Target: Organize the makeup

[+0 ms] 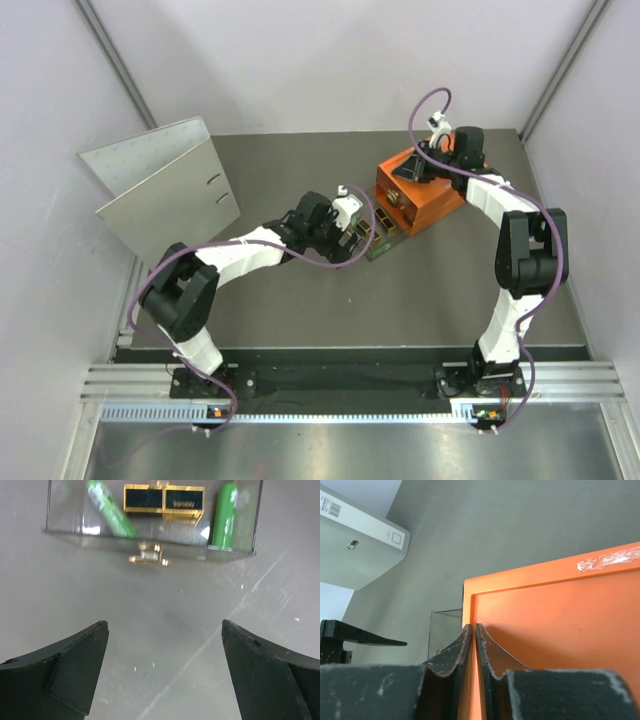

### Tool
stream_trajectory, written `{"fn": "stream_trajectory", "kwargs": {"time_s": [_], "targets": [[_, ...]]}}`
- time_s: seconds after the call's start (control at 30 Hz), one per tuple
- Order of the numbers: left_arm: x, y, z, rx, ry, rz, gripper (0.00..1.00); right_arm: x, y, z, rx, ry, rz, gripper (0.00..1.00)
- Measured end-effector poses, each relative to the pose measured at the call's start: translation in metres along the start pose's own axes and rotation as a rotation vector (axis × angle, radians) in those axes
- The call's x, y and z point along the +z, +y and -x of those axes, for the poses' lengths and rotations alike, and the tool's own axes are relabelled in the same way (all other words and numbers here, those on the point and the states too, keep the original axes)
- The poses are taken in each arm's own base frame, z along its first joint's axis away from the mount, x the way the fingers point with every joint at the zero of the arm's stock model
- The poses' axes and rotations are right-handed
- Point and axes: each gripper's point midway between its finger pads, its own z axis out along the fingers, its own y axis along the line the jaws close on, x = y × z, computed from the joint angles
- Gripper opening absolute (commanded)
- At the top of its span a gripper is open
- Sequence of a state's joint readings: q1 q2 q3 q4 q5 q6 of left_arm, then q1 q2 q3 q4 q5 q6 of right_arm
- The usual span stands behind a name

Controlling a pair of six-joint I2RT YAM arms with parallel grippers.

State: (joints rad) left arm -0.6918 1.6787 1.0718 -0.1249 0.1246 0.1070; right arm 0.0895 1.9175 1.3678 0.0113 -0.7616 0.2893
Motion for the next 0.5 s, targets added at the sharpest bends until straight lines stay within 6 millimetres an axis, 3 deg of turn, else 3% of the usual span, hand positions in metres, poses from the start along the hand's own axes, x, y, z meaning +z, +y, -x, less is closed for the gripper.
{"fn": "stream_trajectory", "kwargs": {"time_s": [0.33, 0.5], "targets": [[0.045, 0.001, 0.002, 0.007, -0.011, -0.094, 0.99, 0.0, 0.0, 0.0, 0.0, 0.0, 0.0, 0.1], [0.059, -0.001, 0.013, 0.02, -0.05, -0.119, 0.99, 0.0, 0.0, 0.0, 0.0, -0.001, -0.001, 0.1]]}}
